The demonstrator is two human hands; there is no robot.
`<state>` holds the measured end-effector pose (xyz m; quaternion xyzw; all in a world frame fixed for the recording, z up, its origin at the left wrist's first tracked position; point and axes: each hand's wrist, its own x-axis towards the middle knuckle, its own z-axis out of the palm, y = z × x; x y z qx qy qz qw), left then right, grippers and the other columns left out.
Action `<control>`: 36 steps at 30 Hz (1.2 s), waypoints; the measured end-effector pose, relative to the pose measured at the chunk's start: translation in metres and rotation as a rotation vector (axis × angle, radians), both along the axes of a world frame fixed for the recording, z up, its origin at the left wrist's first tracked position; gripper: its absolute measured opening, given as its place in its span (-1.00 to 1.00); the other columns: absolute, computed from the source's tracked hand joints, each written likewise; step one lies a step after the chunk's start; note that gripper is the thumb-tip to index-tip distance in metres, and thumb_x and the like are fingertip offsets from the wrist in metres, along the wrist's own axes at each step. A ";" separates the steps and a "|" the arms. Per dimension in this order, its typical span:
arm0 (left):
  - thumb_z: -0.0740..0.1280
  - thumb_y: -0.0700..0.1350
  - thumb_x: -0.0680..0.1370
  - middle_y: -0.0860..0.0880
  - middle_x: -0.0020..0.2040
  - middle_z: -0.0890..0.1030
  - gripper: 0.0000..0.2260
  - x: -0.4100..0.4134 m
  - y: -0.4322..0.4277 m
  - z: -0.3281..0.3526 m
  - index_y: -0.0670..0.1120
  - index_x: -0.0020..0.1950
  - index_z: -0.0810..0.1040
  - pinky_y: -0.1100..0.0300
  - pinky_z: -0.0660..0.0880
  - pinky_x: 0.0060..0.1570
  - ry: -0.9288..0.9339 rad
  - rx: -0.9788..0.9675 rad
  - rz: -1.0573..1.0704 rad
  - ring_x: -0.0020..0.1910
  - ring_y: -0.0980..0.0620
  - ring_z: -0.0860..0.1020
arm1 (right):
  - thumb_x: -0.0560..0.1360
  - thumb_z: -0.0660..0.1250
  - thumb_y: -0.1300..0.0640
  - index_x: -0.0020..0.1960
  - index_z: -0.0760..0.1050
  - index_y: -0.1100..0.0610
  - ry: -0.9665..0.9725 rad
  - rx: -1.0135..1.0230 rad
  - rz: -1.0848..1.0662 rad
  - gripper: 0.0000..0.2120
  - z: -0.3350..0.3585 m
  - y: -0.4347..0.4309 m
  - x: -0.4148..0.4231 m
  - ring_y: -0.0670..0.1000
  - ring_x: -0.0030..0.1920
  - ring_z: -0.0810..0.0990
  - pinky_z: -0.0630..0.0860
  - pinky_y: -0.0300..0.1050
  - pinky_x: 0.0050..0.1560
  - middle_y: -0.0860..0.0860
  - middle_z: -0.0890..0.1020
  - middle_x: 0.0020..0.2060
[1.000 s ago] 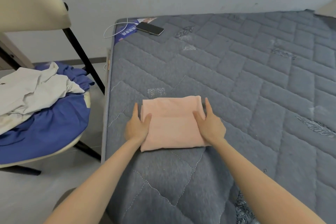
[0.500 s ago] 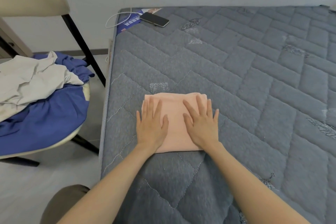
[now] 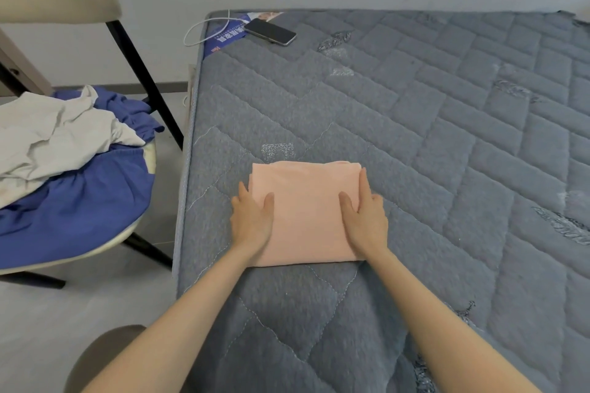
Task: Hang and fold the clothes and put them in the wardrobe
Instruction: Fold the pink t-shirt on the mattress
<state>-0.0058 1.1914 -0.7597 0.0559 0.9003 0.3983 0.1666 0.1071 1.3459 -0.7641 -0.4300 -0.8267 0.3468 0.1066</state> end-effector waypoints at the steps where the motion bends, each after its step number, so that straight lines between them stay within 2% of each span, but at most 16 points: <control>1: 0.22 0.02 0.59 -0.18 0.35 0.39 -0.49 -0.002 0.002 -0.001 -0.19 0.45 0.20 0.03 0.34 0.15 -0.015 0.024 0.026 0.28 -0.19 0.41 | 0.58 0.13 -0.14 0.54 -0.09 -0.15 -0.009 -0.040 -0.017 -0.37 0.002 0.003 -0.003 0.17 0.23 0.47 0.35 0.00 0.12 0.09 0.46 0.21; 2: 0.24 0.02 0.58 -0.17 0.28 0.47 -0.54 -0.005 0.003 -0.003 -0.20 0.37 0.27 0.06 0.35 0.07 -0.034 0.052 0.049 0.23 -0.17 0.46 | 0.57 0.15 -0.15 0.55 -0.05 -0.09 -0.009 -0.086 -0.036 -0.36 0.004 0.006 -0.004 0.17 0.29 0.45 0.34 0.04 0.20 0.07 0.47 0.29; 4: 0.25 0.03 0.57 -0.13 0.16 0.54 -0.61 -0.010 0.004 -0.003 -0.20 0.27 0.34 0.10 0.34 -0.03 -0.104 0.118 0.088 0.14 -0.15 0.50 | 0.55 0.20 -0.16 0.51 0.15 0.01 0.012 -0.178 -0.072 -0.39 0.007 0.011 -0.005 0.13 0.32 0.43 0.32 0.04 0.26 0.02 0.48 0.32; 6: 0.25 0.03 0.57 -0.09 0.06 0.52 -0.64 -0.016 0.003 -0.003 -0.21 0.22 0.37 0.12 0.34 -0.06 -0.172 0.194 0.113 0.09 -0.12 0.50 | 0.54 0.22 -0.15 0.40 0.34 0.09 0.053 -0.240 -0.100 -0.49 0.011 0.014 -0.005 0.11 0.24 0.48 0.38 -0.01 0.19 0.02 0.55 0.23; 9: 0.23 0.00 0.58 0.00 -0.10 0.47 -0.76 -0.021 -0.002 0.003 -0.16 0.08 0.37 0.12 0.33 -0.12 -0.172 0.286 0.105 -0.06 -0.07 0.46 | 0.55 0.22 -0.11 0.27 0.44 0.15 0.131 -0.270 -0.126 -0.58 0.021 0.012 -0.009 0.05 0.08 0.53 0.41 -0.07 0.05 0.03 0.59 0.11; 11: 0.23 0.00 0.58 0.05 -0.17 0.44 -0.79 -0.023 -0.009 0.012 -0.13 0.03 0.34 0.11 0.32 -0.17 -0.140 0.320 0.105 -0.13 -0.03 0.44 | 0.55 0.22 -0.10 0.22 0.47 0.17 0.178 -0.282 -0.115 -0.60 0.030 0.009 -0.012 0.05 0.04 0.55 0.43 -0.08 0.00 0.03 0.61 0.05; 15: 0.21 0.02 0.59 0.05 -0.17 0.45 -0.81 -0.030 -0.033 0.043 -0.09 0.03 0.33 0.17 0.31 -0.32 -0.074 0.374 0.108 -0.23 0.08 0.45 | 0.56 0.22 -0.06 0.20 0.47 0.18 0.265 -0.290 -0.043 -0.65 0.055 -0.005 -0.026 -0.01 -0.05 0.54 0.40 -0.17 -0.17 0.03 0.60 0.03; 19: 0.20 0.02 0.60 0.08 -0.18 0.42 -0.81 -0.040 -0.074 0.079 -0.09 0.05 0.33 0.20 0.26 -0.34 0.031 0.389 0.170 -0.24 0.14 0.41 | 0.57 0.20 -0.05 0.24 0.46 0.17 0.325 -0.296 0.050 -0.63 0.086 -0.037 -0.051 0.04 0.05 0.55 0.45 -0.07 0.00 0.03 0.59 0.07; 22: 0.19 0.04 0.60 0.06 -0.20 0.41 -0.80 -0.050 -0.118 0.104 -0.09 0.02 0.33 0.17 0.27 -0.31 0.096 0.380 0.232 -0.24 0.11 0.39 | 0.57 0.22 -0.04 0.25 0.45 0.16 0.382 -0.316 0.128 -0.64 0.108 -0.071 -0.072 0.03 0.05 0.55 0.45 -0.06 0.02 0.01 0.58 0.07; 26: 0.21 0.04 0.59 0.03 -0.19 0.41 -0.79 -0.049 -0.187 0.130 -0.10 0.01 0.32 0.18 0.26 -0.29 0.156 0.430 0.353 -0.24 0.08 0.39 | 0.56 0.21 -0.05 0.21 0.43 0.10 0.425 -0.358 0.263 -0.69 0.130 -0.129 -0.100 -0.06 -0.04 0.54 0.41 -0.15 -0.14 -0.02 0.57 0.04; 29: 0.22 0.03 0.58 0.11 -0.18 0.42 -0.81 -0.042 -0.251 0.146 -0.06 0.04 0.33 0.22 0.27 -0.33 0.223 0.405 0.482 -0.24 0.15 0.40 | 0.55 0.23 -0.06 0.22 0.42 0.08 0.429 -0.404 0.359 -0.68 0.142 -0.189 -0.116 -0.04 -0.01 0.55 0.45 -0.11 -0.06 -0.02 0.56 0.05; 36: 0.23 0.01 0.58 0.08 -0.15 0.45 -0.83 -0.010 -0.404 0.151 -0.08 0.01 0.36 0.14 0.35 -0.23 0.275 0.407 0.759 -0.10 -0.01 0.46 | 0.54 0.24 -0.07 0.19 0.43 0.11 0.391 -0.506 0.627 -0.68 0.151 -0.337 -0.140 -0.06 -0.06 0.53 0.37 -0.19 -0.19 -0.06 0.57 -0.04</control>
